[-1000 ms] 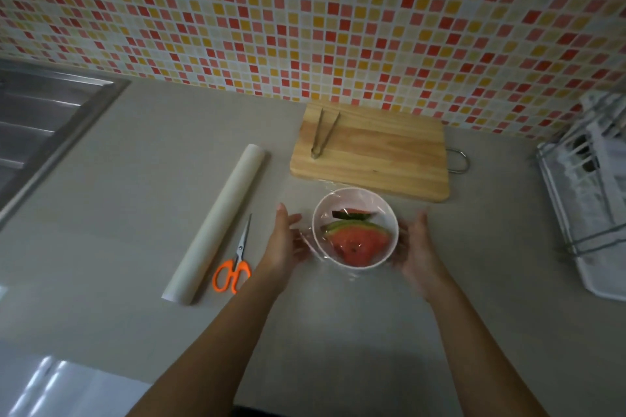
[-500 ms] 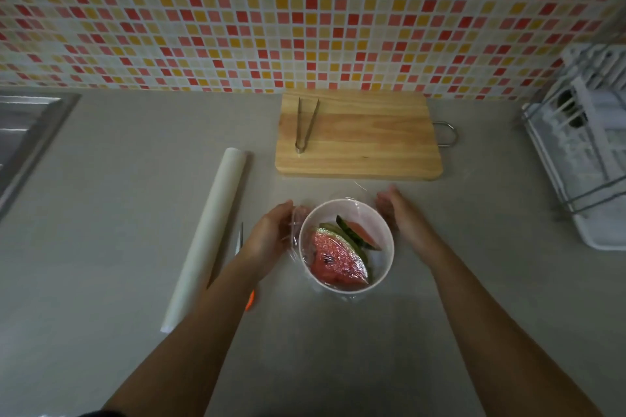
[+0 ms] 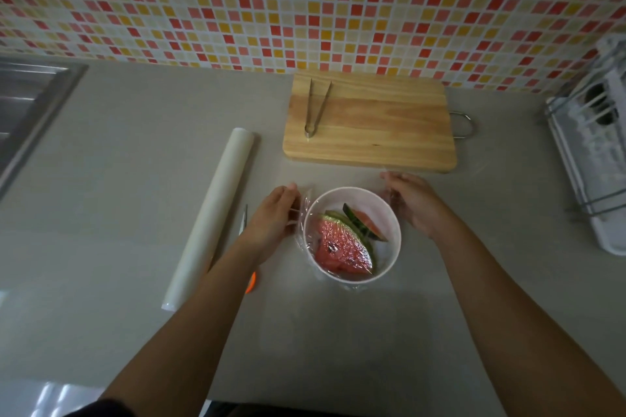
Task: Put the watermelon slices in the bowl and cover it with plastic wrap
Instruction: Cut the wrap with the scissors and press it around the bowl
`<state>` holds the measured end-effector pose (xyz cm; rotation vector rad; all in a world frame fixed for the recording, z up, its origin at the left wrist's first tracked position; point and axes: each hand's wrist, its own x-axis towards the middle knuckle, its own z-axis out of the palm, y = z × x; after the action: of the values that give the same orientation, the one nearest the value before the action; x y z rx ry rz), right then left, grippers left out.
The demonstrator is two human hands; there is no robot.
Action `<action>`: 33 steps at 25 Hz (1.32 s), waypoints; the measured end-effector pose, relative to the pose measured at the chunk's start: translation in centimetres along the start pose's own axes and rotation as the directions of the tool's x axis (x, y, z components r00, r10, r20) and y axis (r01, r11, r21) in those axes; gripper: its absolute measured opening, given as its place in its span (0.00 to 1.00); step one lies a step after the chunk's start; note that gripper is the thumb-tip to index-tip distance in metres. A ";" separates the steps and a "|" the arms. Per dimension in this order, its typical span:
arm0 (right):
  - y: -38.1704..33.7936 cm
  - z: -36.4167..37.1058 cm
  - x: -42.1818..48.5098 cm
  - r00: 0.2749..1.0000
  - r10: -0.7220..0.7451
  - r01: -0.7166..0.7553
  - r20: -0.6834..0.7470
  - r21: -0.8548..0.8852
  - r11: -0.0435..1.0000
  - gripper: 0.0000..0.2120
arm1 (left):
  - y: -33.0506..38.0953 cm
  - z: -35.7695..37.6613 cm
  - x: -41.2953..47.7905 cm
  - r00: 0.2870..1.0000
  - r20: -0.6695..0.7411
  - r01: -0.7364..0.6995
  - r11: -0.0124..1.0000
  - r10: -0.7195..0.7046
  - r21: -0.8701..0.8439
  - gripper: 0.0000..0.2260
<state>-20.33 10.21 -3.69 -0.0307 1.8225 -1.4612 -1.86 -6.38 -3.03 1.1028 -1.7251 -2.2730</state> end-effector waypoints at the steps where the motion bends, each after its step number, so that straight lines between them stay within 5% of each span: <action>1: 0.1 0.0 0.0 0.999 0.044 -0.044 0.006 0.020 0.999 0.11 | 0.0 0.0 -0.4 1.000 0.028 0.011 1.000 -0.011 0.023 0.17; 5: -0.1 0.2 -0.3 0.974 0.188 -0.178 0.129 -0.088 0.980 0.21 | -0.1 0.1 -1.4 0.999 0.019 -0.043 0.990 0.041 0.132 0.13; 9: -0.3 0.4 -0.9 0.973 0.123 -0.076 0.197 -0.229 0.970 0.17 | -0.3 0.3 -1.6 0.991 -0.122 -0.046 0.997 0.052 0.056 0.11; 12: 0.4 1.1 -1.3 0.993 0.025 -0.014 0.114 -0.100 0.995 0.17 | -0.3 0.6 -1.5 0.986 -0.157 -0.048 0.997 0.056 0.054 0.11; 20: 2.5 1.5 -2.1 0.996 0.082 -0.078 -0.027 0.121 0.990 0.22 | -0.8 1.3 0.6 0.975 -0.203 -0.073 0.995 0.087 0.075 0.14; 24: 2.0 0.9 -1.9 0.977 0.099 -0.135 0.189 0.189 0.973 0.35 | -1.8 -0.4 -0.4 0.937 -0.328 -0.014 0.952 0.119 0.304 0.25; 27: 1.6 0.6 -1.7 0.965 0.081 -0.089 0.251 0.019 0.996 0.31 | -2.8 0.8 -3.0 0.965 -0.262 0.042 0.975 0.017 0.218 0.35; 30: 1.5 1.2 -1.7 0.988 -0.063 0.067 0.139 -0.025 0.997 0.17 | -4.4 2.2 -4.1 0.960 -0.273 -0.060 0.998 0.061 0.014 0.26; 33: 1.6 1.4 -2.0 0.999 -0.048 0.046 0.019 0.112 0.993 0.17 | -3.8 2.5 -3.3 0.978 -0.205 -0.080 0.983 0.046 -0.164 0.18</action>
<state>-17.43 10.60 -3.95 -0.0345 1.7308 -1.5874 0.40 -1.47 -4.43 1.1767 -1.4399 -2.1418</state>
